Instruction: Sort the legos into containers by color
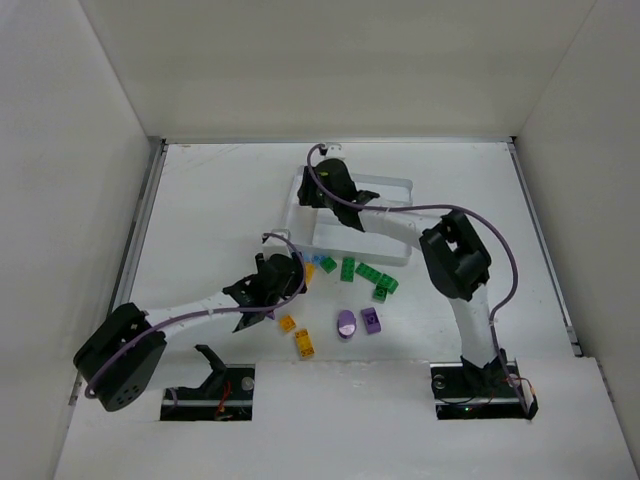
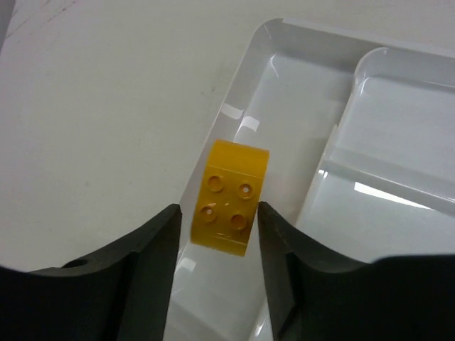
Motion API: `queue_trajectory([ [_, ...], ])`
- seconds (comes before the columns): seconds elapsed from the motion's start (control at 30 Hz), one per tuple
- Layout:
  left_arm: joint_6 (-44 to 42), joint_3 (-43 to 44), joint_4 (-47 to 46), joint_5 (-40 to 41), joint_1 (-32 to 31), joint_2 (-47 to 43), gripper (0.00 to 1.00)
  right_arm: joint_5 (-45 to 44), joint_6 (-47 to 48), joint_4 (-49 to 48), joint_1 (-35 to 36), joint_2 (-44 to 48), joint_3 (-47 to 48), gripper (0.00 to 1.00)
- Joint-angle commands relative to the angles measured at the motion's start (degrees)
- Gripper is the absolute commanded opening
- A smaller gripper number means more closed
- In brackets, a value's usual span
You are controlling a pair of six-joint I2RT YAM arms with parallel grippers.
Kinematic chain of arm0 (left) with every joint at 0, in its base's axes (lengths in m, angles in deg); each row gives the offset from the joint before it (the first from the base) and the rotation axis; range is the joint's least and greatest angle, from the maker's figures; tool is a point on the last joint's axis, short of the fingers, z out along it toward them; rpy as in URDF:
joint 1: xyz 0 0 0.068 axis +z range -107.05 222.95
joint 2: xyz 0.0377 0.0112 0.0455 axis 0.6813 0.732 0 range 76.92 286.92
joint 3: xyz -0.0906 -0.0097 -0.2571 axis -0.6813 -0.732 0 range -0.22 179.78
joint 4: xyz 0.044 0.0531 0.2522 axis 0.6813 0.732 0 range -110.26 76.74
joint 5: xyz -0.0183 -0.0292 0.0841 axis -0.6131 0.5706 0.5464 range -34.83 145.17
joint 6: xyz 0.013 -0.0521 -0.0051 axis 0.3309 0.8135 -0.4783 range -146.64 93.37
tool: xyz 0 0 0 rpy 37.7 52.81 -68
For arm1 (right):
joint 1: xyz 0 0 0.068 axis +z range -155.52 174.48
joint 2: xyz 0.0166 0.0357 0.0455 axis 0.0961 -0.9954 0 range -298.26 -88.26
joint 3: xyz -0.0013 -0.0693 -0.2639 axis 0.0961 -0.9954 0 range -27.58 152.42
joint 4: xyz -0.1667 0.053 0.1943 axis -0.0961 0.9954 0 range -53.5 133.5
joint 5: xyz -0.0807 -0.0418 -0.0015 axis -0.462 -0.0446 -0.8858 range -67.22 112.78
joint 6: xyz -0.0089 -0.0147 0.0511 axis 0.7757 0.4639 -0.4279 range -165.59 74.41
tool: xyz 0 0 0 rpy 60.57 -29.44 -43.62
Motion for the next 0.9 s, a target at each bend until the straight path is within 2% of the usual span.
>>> queue_trajectory([
  [0.0, 0.1, 1.3, -1.5, 0.4, -0.8, 1.9, 0.55, 0.2, -0.6, -1.1, -0.5, 1.2, 4.8, 0.56],
  [0.1, 0.1, 2.3, -1.3, 0.4, -1.1, 3.5, 0.56, -0.5, -0.1, -2.4, -0.5, 5.7, 1.4, 0.63],
  [0.17, 0.0, 2.3, -1.8, 0.5, -1.3, 4.1, 0.57, -0.8, 0.3, -3.4, -0.7, 9.0, -2.0, 0.64],
  [0.33, -1.3, 3.9, -3.1, 0.1, -1.9, 6.9, 0.57, -1.5, -0.5, -9.7, -1.7, 22.5, -19.3, 0.51],
  [0.5, -2.4, 5.2, -3.2, 0.1, -2.5, 8.3, 0.56, -1.5, -1.6, -11.9, -1.6, 32.7, -32.9, 0.51],
  [0.87, -1.6, 5.3, -7.3, -0.3, -2.9, 9.4, 0.54, -3.7, -1.8, -13.5, 0.7, 41.8, -46.9, 0.53],
])
